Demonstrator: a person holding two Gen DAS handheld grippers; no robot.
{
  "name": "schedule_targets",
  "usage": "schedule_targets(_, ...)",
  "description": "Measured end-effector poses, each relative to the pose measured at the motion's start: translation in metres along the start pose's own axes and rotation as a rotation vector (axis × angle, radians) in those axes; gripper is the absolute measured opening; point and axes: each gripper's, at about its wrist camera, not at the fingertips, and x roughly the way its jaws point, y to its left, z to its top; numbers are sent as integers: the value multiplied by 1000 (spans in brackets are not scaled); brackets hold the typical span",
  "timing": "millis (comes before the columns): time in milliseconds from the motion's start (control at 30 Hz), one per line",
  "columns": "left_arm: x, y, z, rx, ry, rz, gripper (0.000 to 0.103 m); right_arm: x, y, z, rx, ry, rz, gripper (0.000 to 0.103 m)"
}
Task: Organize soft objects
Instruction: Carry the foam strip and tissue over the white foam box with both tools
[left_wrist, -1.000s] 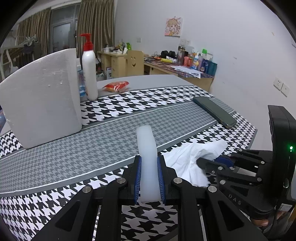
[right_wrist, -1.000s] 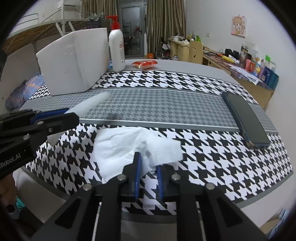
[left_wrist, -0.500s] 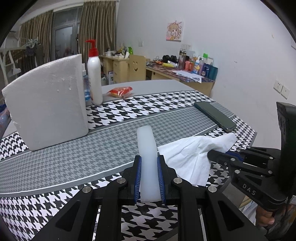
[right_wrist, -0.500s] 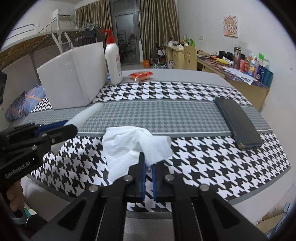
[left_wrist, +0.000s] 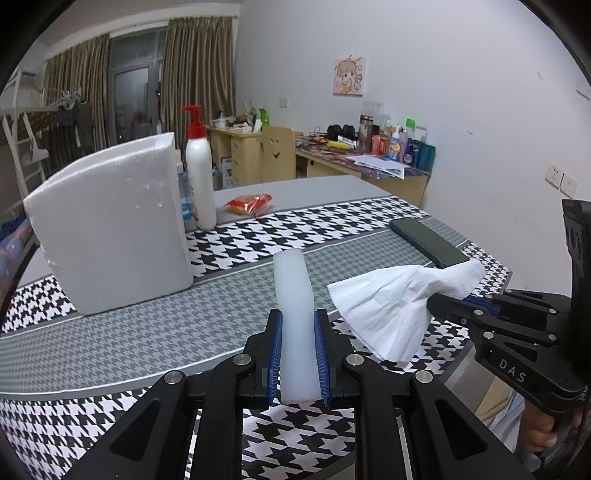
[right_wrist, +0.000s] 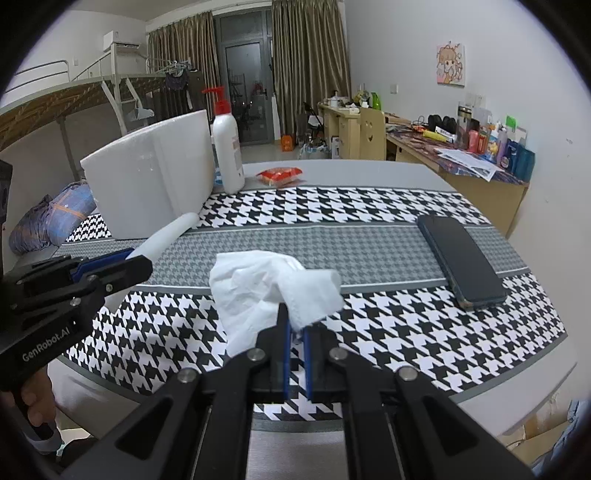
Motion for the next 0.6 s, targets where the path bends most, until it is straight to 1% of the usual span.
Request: schedule_targets(600, -22, 5, 15, 26, -71, 34, 18, -17, 7, 15, -4, -62, 9, 8)
